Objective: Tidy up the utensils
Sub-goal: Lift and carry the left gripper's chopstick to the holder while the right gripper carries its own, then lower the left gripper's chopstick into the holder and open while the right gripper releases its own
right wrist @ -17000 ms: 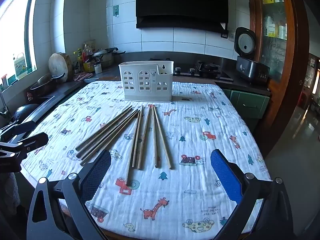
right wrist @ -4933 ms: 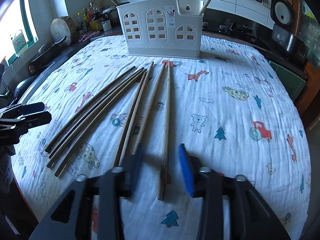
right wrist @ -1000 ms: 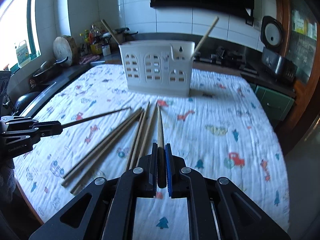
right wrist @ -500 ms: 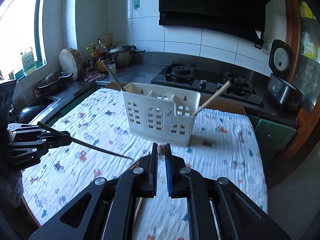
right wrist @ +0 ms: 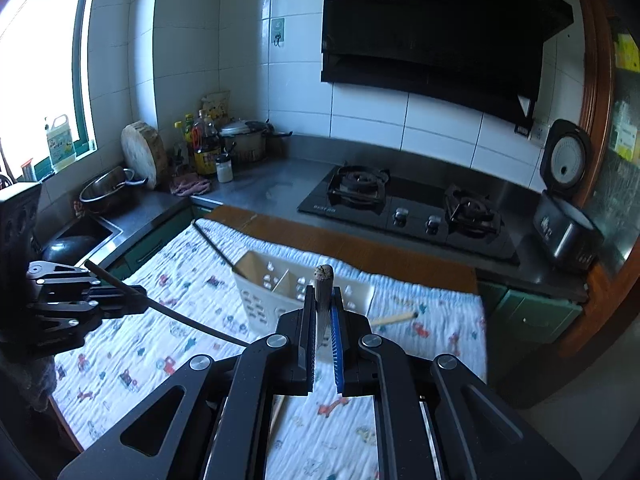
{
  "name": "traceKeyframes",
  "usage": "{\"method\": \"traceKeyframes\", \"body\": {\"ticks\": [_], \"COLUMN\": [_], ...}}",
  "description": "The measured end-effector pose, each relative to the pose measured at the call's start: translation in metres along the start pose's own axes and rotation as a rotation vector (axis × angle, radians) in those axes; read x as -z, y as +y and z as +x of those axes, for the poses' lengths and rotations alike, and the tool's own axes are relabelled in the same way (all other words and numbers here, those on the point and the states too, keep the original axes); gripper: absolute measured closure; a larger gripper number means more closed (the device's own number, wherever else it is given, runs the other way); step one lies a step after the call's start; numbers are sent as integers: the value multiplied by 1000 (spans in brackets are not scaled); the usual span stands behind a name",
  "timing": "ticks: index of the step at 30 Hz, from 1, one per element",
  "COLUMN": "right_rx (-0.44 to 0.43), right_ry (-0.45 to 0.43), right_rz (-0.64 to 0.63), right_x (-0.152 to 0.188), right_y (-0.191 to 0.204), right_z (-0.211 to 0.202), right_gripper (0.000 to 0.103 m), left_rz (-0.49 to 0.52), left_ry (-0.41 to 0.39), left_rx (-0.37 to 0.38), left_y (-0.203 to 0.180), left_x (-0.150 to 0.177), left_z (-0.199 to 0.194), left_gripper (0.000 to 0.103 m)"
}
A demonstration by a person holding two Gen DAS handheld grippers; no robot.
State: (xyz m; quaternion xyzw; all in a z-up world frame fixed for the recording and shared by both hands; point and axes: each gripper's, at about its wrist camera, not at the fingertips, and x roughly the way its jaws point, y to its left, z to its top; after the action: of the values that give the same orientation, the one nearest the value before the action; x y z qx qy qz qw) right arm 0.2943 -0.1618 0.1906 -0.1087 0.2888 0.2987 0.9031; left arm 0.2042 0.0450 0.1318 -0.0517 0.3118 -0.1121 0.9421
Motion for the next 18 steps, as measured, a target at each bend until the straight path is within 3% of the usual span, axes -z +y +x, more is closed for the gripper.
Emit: {"method": "traceKeyframes", "body": {"ticks": [7, 11, 18], "right_rx": [32, 33, 24], "right_ry": [-31, -19, 51], "right_rz": [34, 54, 66], "right_x": [-26, -28, -15], "right_y": [-16, -22, -26], "right_z": [10, 28, 69], "right_gripper": [96, 96, 96], "left_rz": [43, 38, -19], "left_ry": [-73, -26, 84], "left_rx": [-86, -127, -134], "left_y": [0, 10, 37], "left_x": [-45, -55, -52], "left_z": [-7, 18, 65], "left_gripper": [98, 98, 98]}}
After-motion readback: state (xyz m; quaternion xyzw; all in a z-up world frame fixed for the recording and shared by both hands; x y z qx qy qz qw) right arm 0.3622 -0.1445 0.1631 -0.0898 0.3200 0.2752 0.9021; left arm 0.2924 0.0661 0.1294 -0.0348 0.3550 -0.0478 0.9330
